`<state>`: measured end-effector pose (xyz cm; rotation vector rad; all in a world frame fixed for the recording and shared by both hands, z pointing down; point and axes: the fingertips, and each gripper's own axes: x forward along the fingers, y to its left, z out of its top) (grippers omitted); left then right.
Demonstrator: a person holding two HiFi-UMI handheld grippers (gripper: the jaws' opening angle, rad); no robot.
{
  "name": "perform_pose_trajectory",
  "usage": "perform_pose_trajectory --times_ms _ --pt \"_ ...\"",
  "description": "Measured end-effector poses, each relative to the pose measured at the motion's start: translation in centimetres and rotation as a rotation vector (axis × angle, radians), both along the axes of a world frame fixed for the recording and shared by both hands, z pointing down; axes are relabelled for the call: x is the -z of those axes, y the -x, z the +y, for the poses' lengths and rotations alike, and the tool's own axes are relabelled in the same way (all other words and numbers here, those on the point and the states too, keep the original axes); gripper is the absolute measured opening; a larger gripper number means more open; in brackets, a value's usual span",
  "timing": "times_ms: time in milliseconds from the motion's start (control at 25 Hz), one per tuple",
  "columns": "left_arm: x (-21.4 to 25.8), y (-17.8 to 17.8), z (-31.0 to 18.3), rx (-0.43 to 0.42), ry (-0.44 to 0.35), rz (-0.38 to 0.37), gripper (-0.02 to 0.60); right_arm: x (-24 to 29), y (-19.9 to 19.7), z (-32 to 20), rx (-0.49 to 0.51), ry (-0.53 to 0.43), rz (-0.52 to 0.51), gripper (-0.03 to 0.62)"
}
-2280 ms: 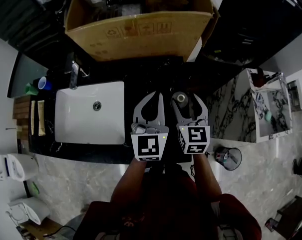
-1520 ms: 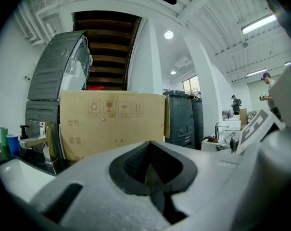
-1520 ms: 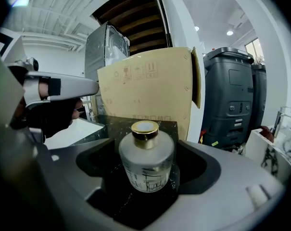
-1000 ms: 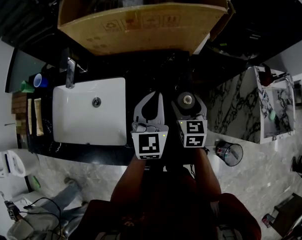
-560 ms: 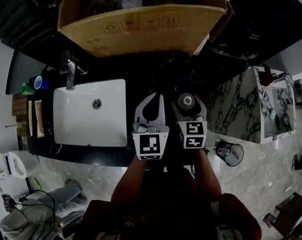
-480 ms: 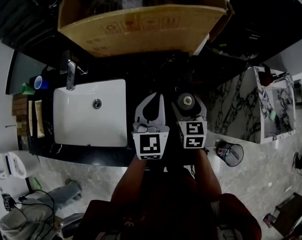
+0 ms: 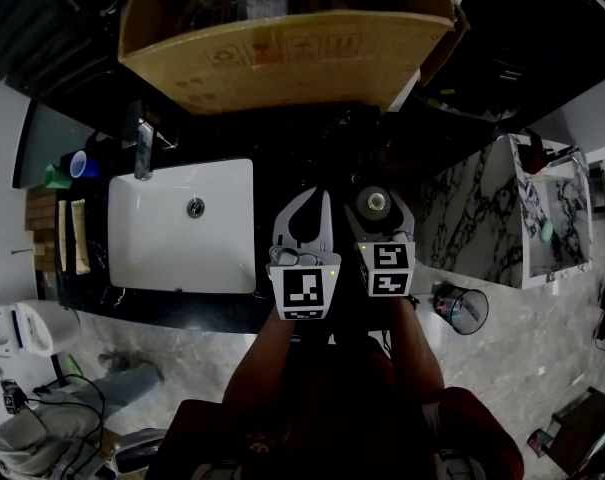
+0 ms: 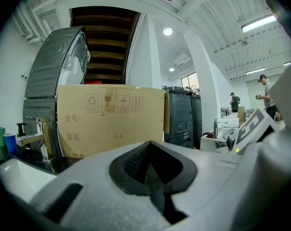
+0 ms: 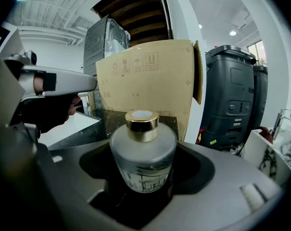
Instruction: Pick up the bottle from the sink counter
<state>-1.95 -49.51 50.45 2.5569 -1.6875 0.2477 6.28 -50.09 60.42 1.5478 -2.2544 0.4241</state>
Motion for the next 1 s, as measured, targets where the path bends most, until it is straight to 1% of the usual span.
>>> perform_pose_trajectory --times_ms 520,1000 --pt "0.3 -0.3 0.4 0.000 -0.005 -0.004 0.003 0.1 -0.1 0.3 0.002 0.005 -0.009 0.336" --pt "1.2 -0.8 1.2 0.005 -0.022 -0.007 0.003 1.2 -0.4 1.2 0.009 -0.027 -0.018 0.336"
